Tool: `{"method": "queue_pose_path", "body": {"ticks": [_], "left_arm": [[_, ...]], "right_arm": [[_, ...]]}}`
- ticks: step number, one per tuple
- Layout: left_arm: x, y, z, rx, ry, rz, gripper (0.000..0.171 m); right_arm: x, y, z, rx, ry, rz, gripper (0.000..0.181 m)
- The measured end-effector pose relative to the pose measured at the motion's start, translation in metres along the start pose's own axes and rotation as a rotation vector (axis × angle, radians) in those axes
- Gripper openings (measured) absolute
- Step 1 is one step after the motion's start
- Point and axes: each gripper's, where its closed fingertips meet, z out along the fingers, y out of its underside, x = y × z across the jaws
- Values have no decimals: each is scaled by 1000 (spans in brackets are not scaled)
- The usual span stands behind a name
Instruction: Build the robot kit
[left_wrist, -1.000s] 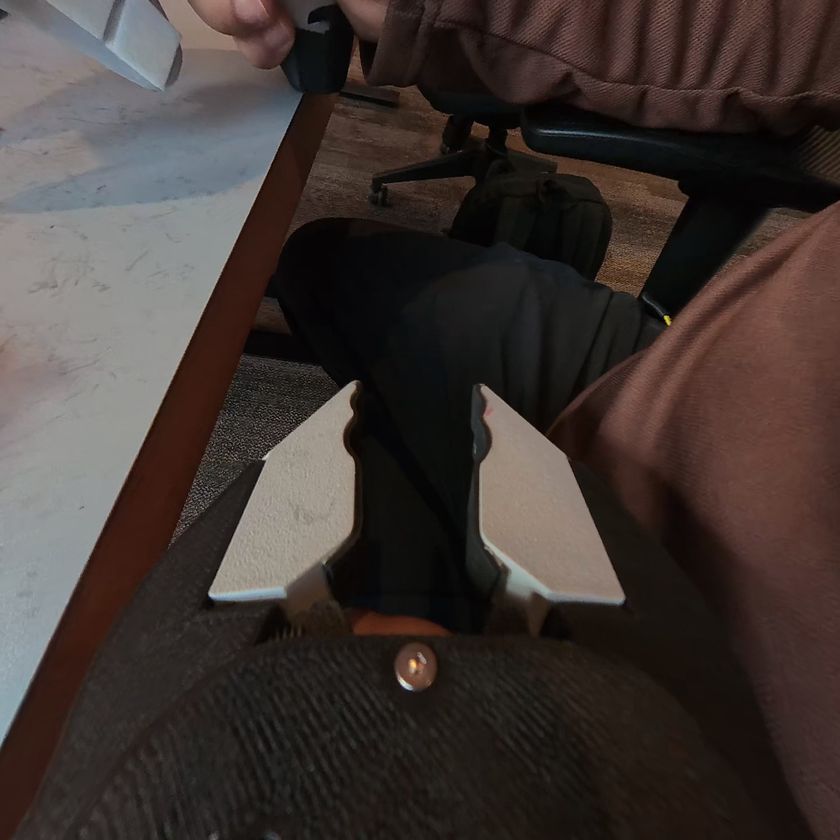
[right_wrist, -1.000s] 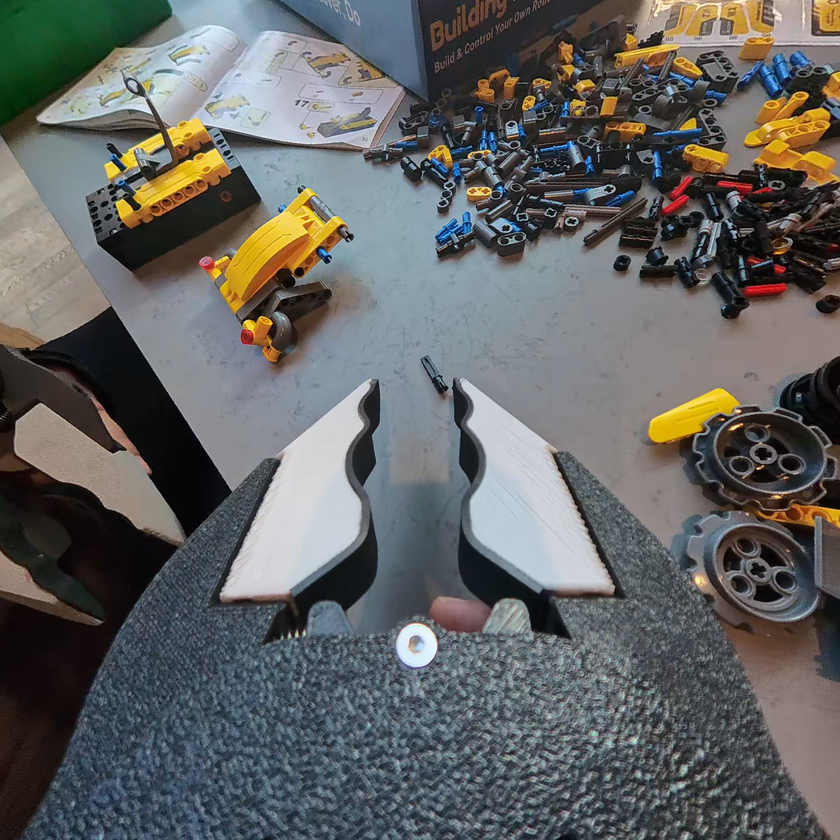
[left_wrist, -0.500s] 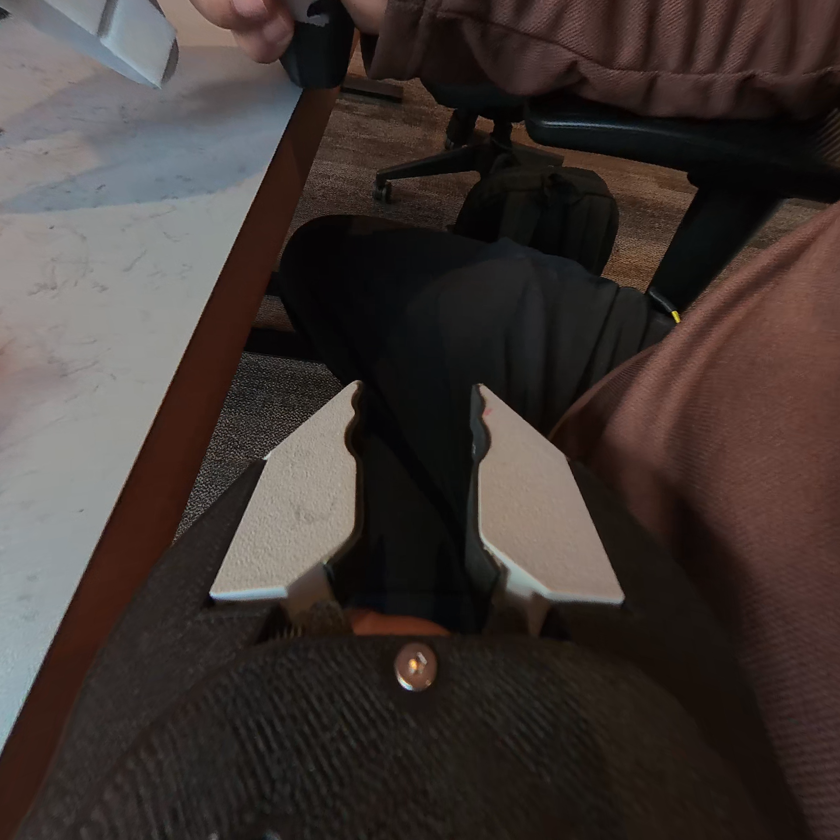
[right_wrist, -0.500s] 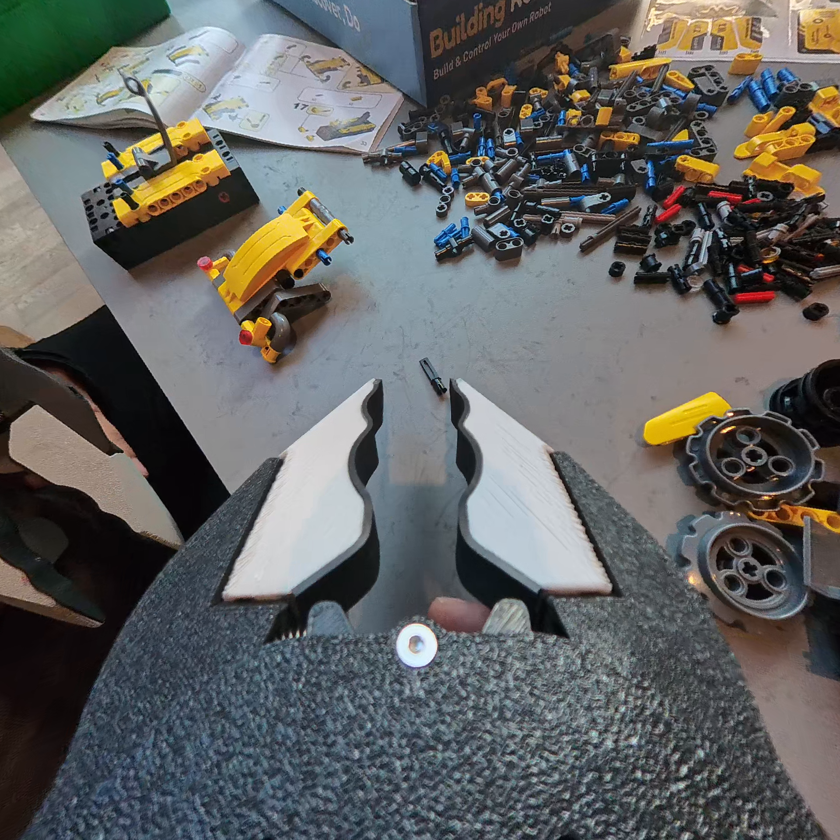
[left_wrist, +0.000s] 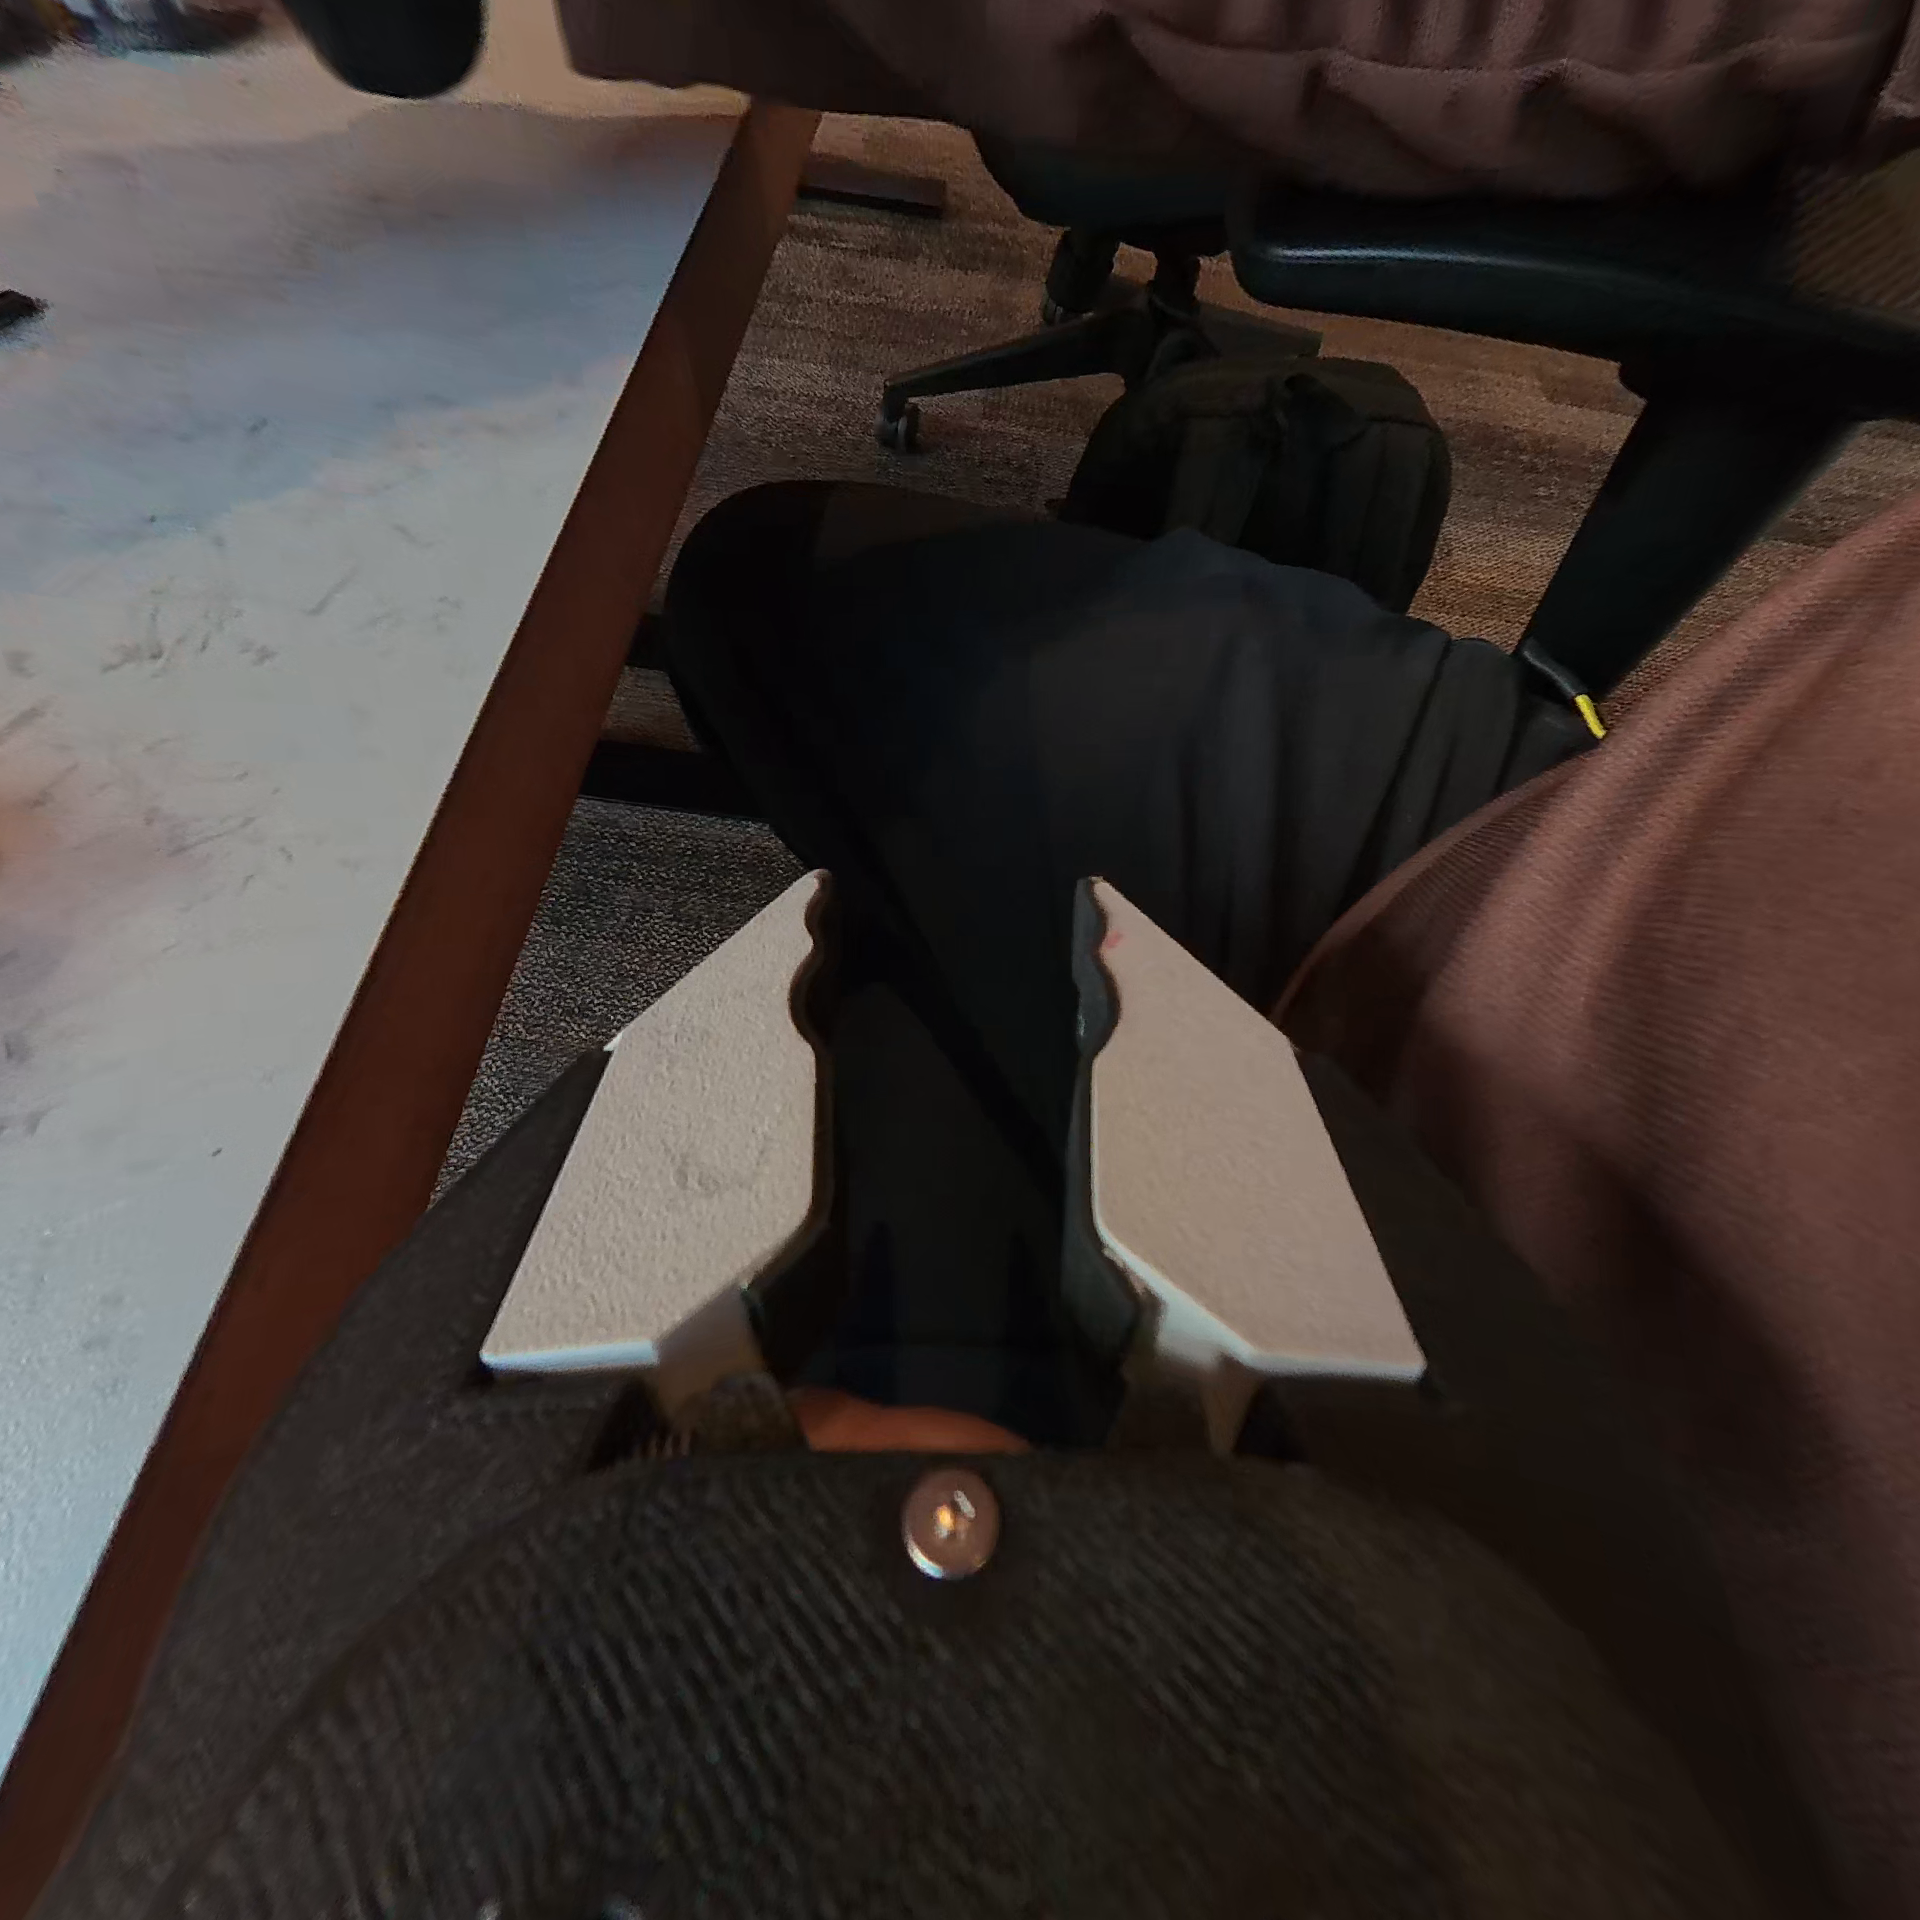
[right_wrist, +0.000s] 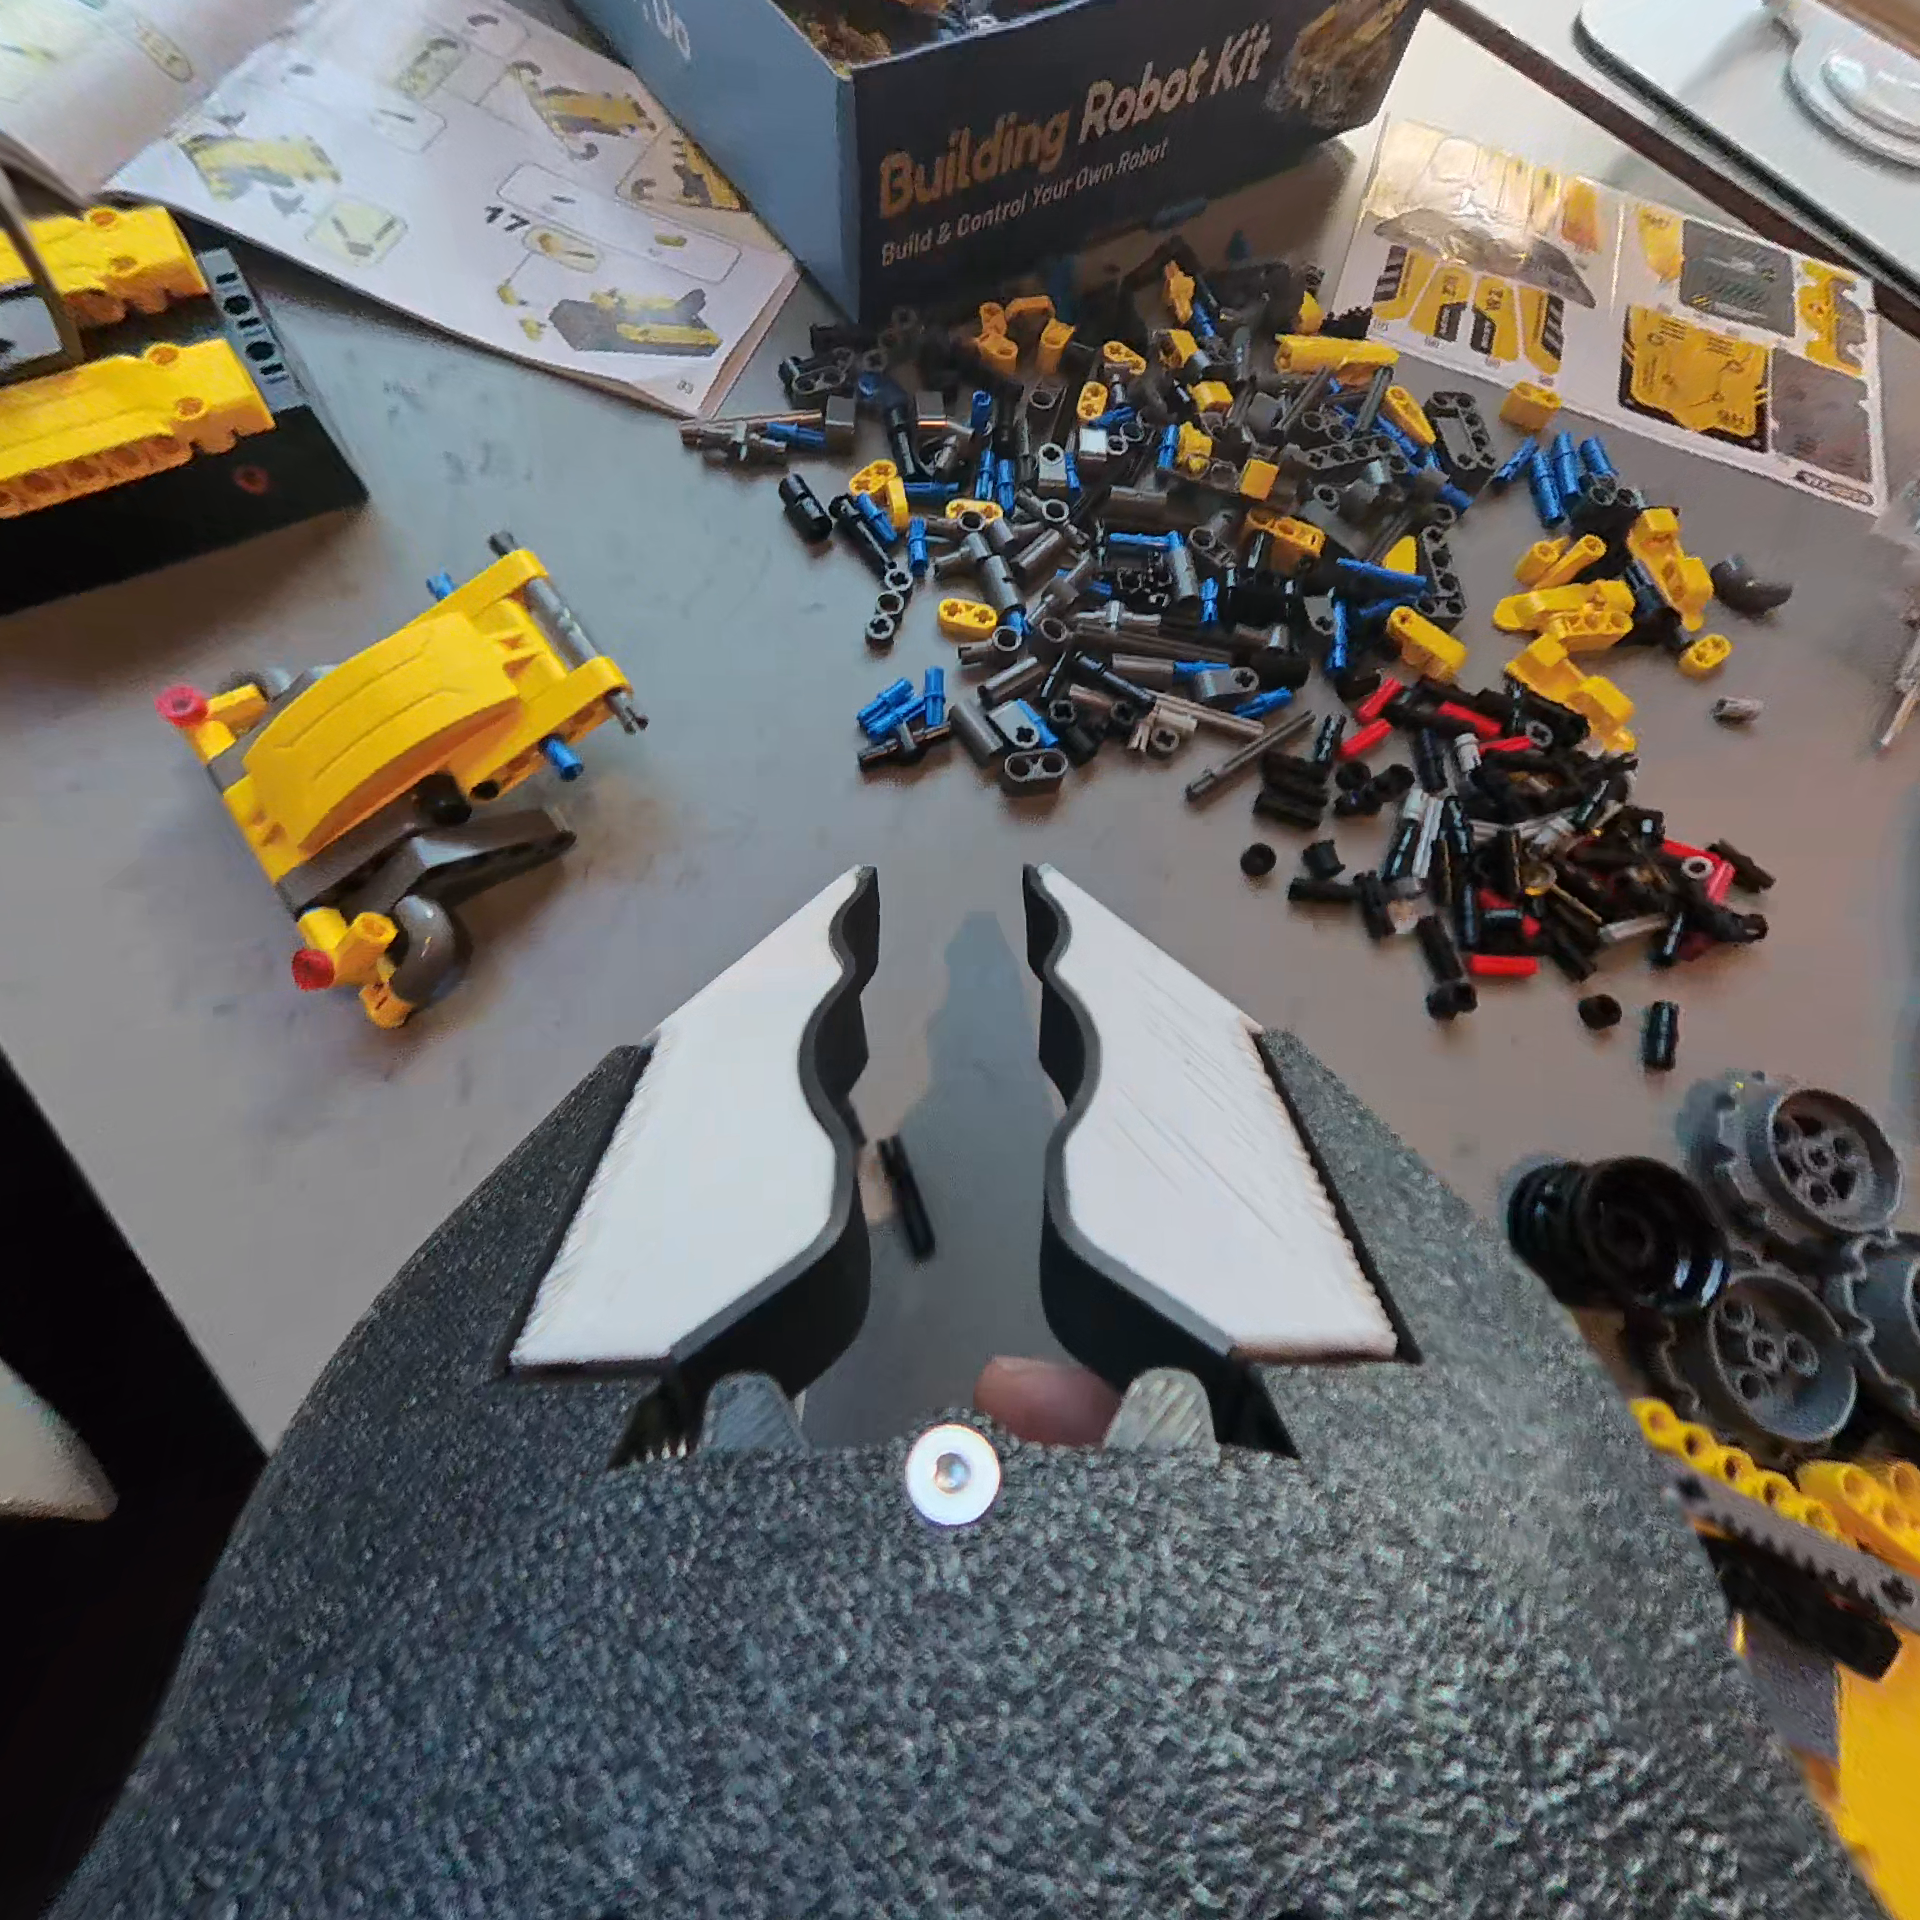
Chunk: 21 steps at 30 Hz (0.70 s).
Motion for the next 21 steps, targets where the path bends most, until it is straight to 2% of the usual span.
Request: {"method": "queue_pose_path", "body": {"ticks": [6,9,10,15,21], "left_arm": [[-1,2,1,-8,-7,6,43],[-2,2,1,-8,-7,4,43],[-2,2,1,-8,-7,3,43],[-1,1,-1,-3,-1,-1,43],[2,1,1,-6,11,1,43]], "right_arm": [[14,-16,37,-50,2,-25,25],[16,-7,51,-129,-20,-31,24],[15,-2,52,-161,-28,-33,18],[7,4,41,-180,-69,-20,13],[21,-14,35,-136,-31,0,13]]}}
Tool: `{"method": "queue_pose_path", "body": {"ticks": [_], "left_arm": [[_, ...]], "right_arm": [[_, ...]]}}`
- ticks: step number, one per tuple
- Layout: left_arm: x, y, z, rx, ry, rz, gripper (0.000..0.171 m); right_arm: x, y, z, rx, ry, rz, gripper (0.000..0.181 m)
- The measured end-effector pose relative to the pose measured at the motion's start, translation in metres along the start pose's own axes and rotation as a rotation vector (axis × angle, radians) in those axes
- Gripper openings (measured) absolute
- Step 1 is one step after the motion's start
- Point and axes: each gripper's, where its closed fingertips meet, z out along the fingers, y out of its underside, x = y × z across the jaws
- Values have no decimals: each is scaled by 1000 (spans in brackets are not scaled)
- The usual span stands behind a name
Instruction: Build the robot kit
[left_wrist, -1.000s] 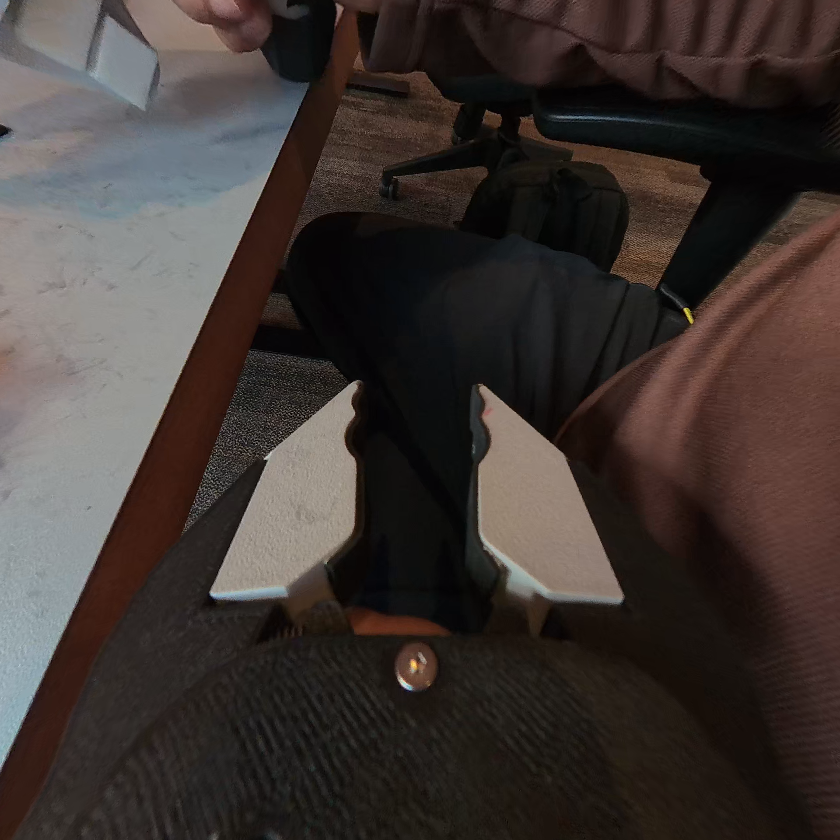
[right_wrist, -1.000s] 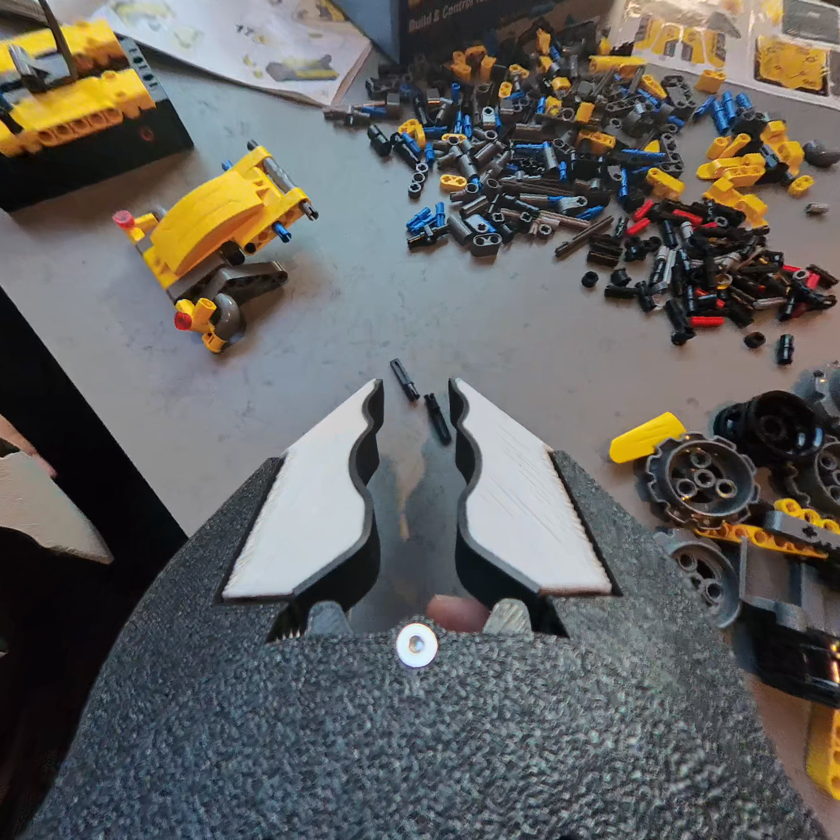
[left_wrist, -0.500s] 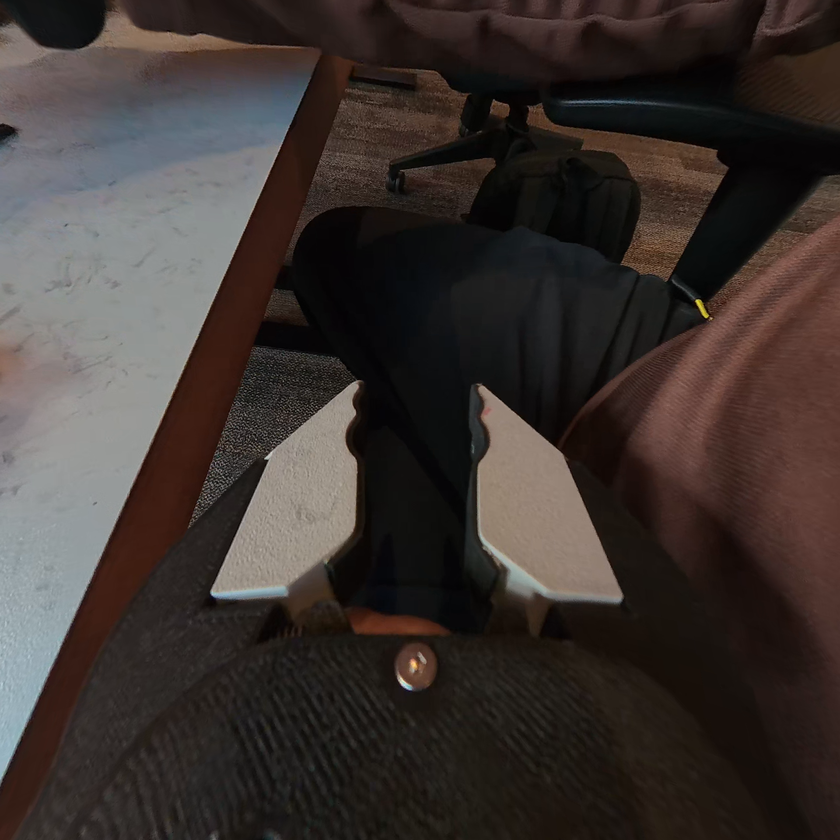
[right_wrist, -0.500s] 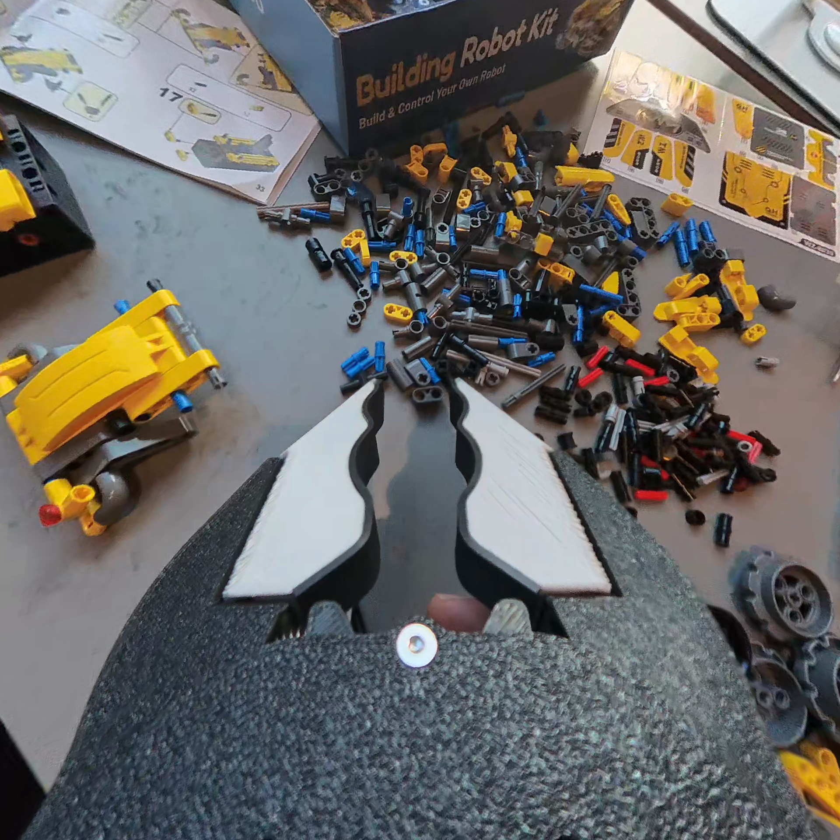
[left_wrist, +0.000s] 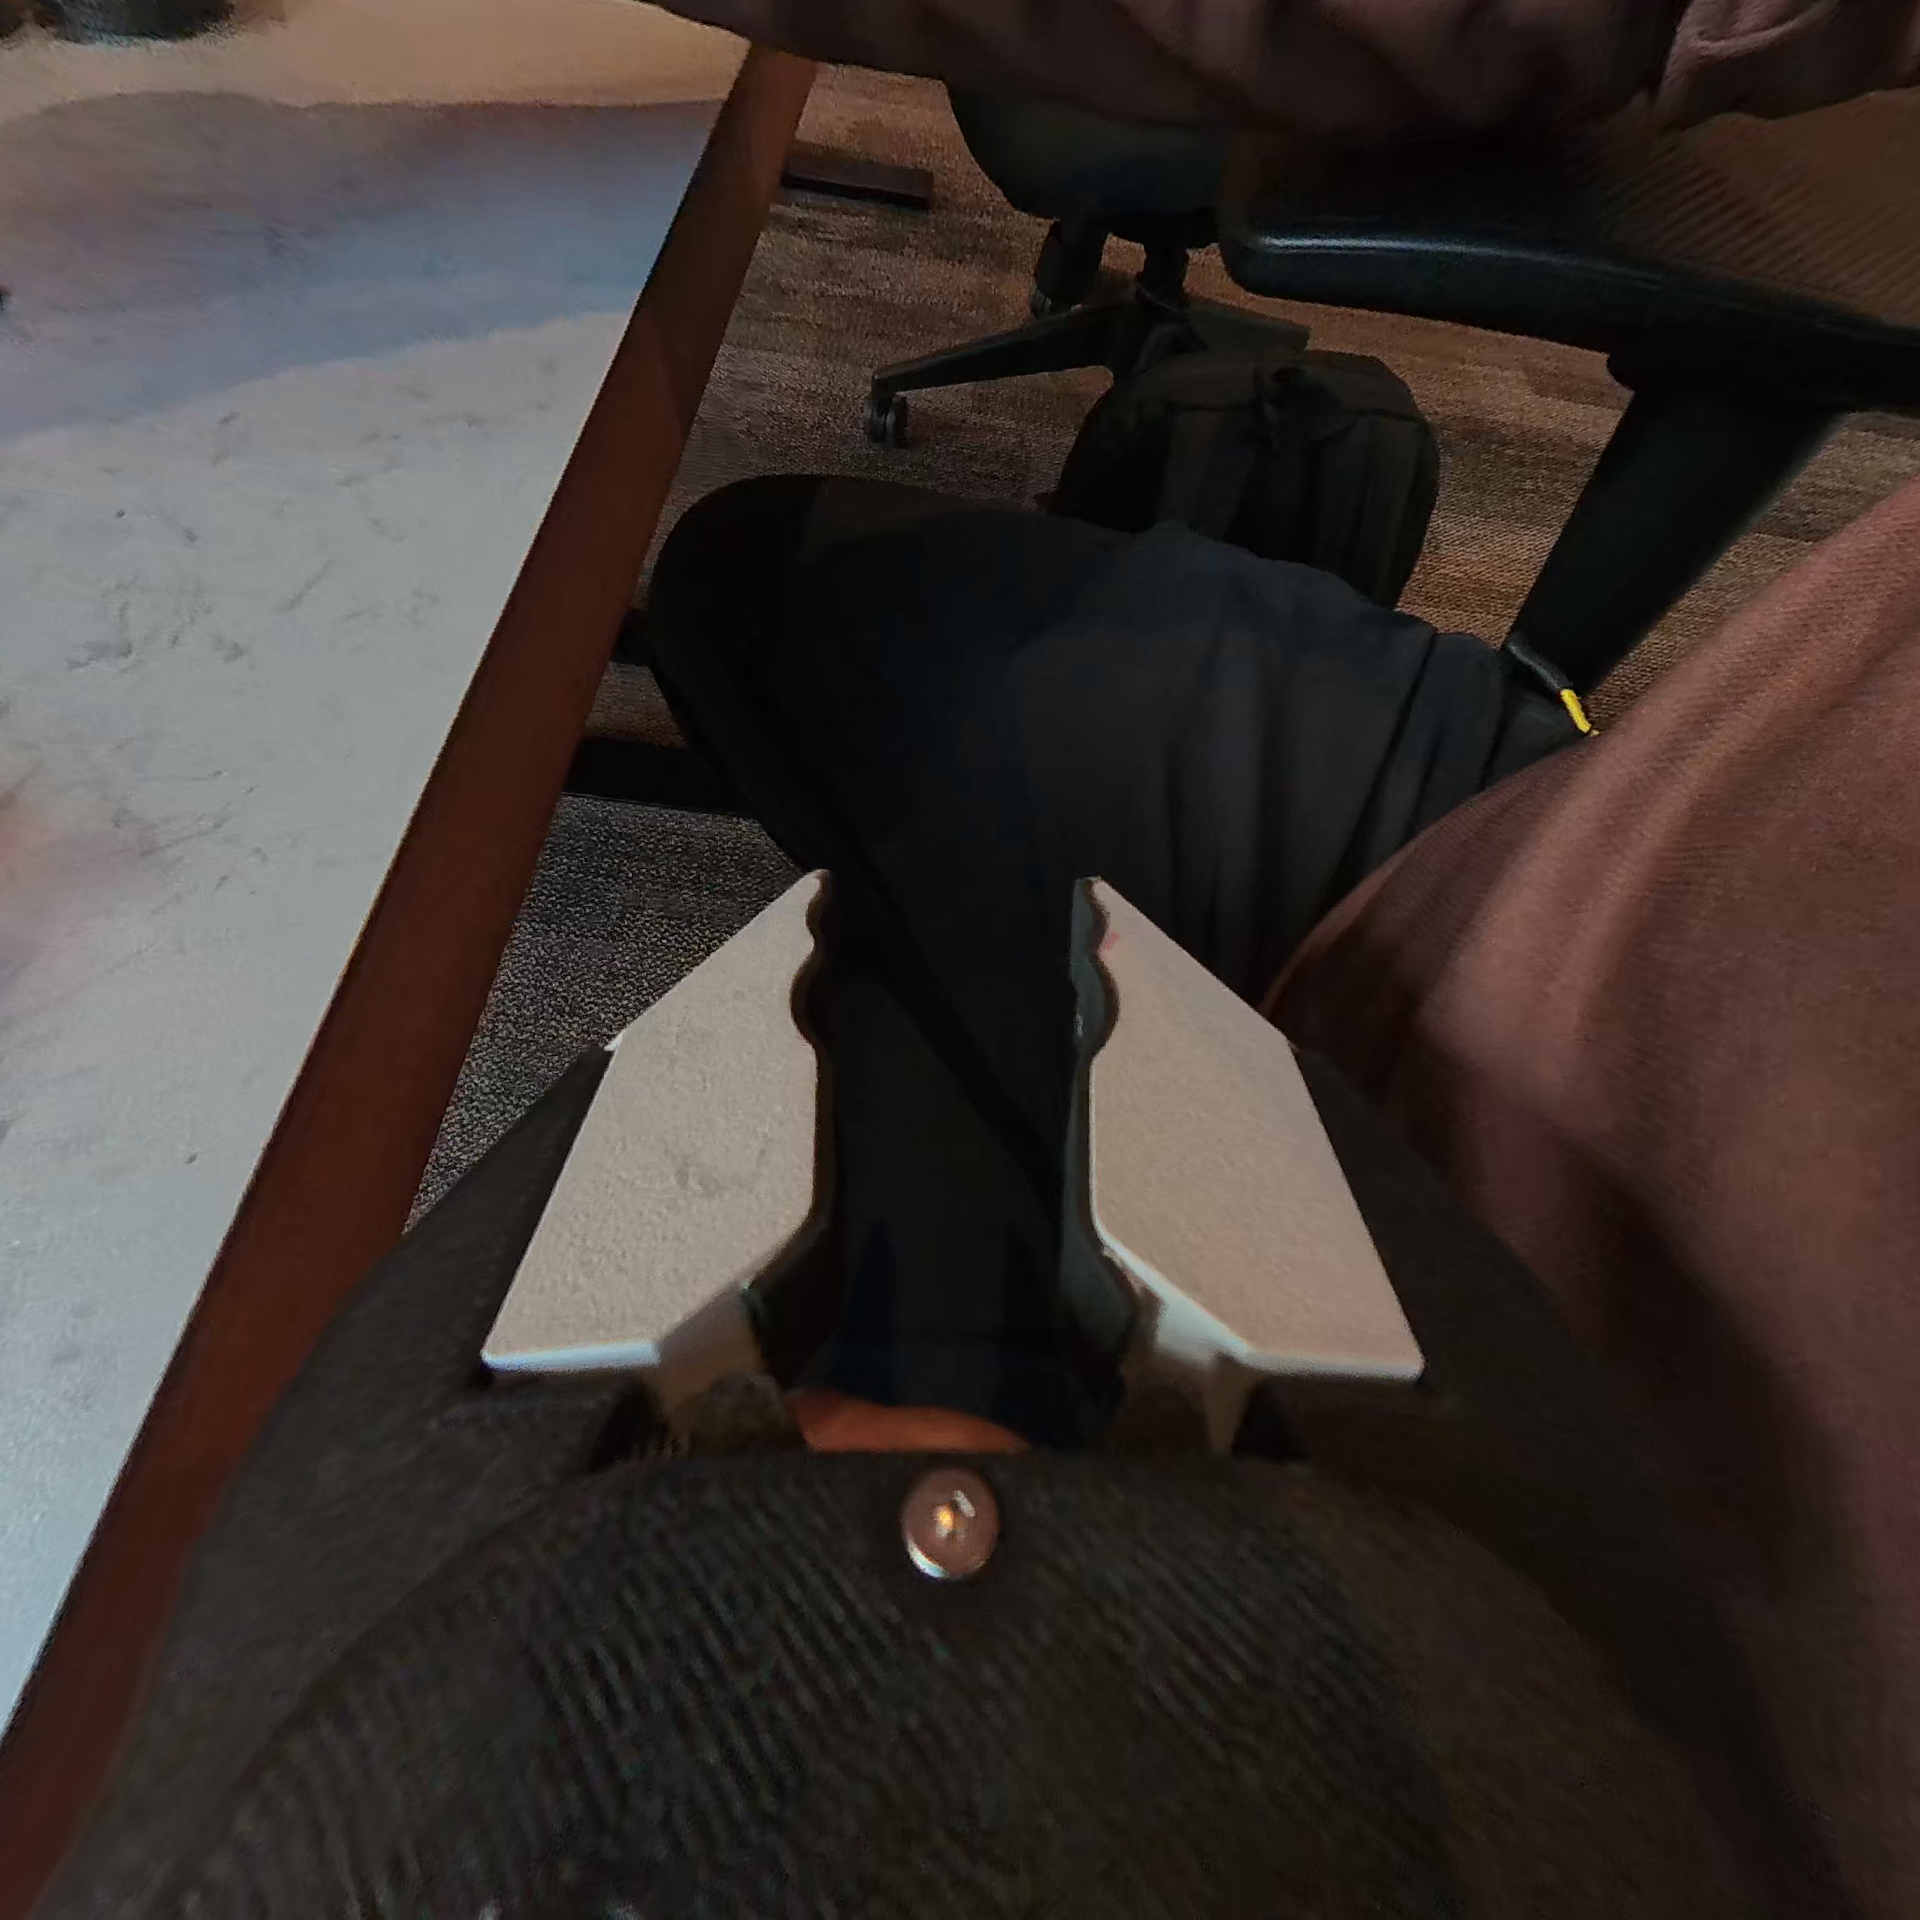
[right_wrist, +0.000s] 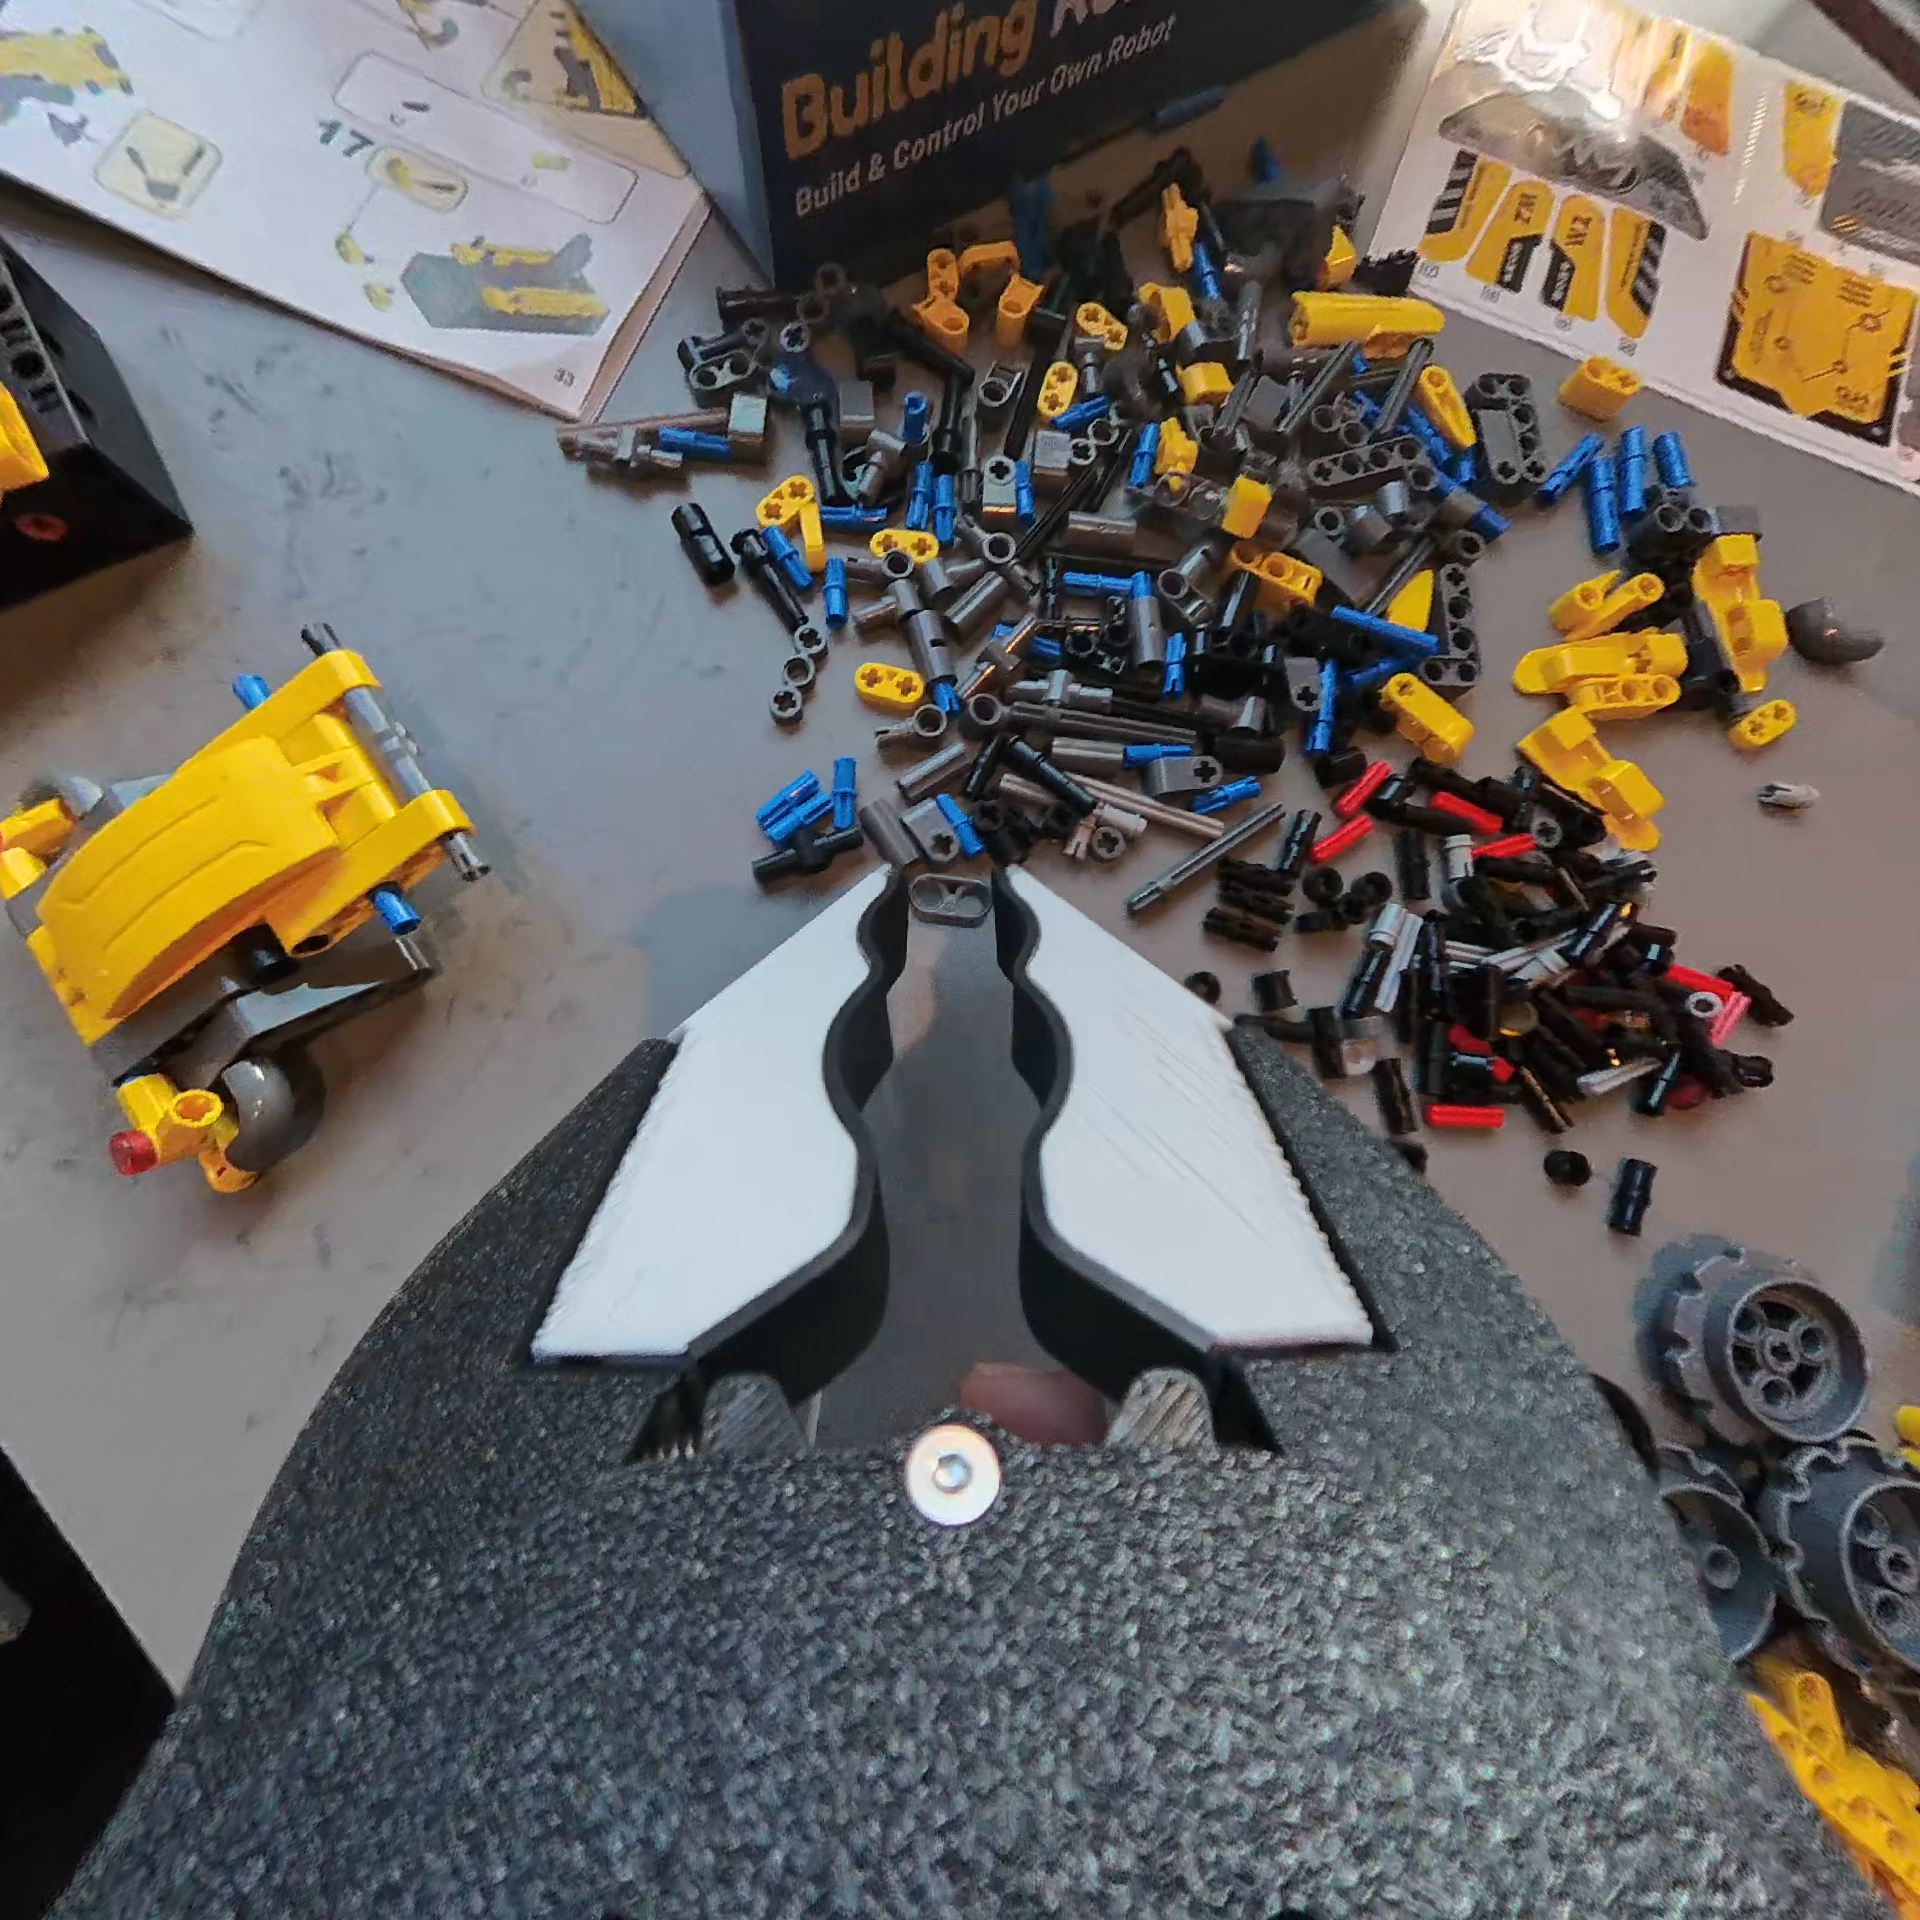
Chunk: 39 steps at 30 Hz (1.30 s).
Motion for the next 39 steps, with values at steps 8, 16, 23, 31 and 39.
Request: {"method": "queue_pose_path", "body": {"ticks": [8,16,23,31,39], "left_arm": [[-4,2,0,-7,-16,0,43],[-3,3,1,-12,-11,6,43],[-2,2,1,-10,-10,3,42],[-3,4,0,-15,-23,19,42],[-3,3,1,-12,-14,9,42]], "right_arm": [[10,-2,7,47,-7,115,15],[9,-4,-5,85,-22,152,17],[-18,1,-6,66,-104,65,16],[-30,-1,-4,63,-133,62,16],[-30,-1,-1,47,-132,45,16]]}}
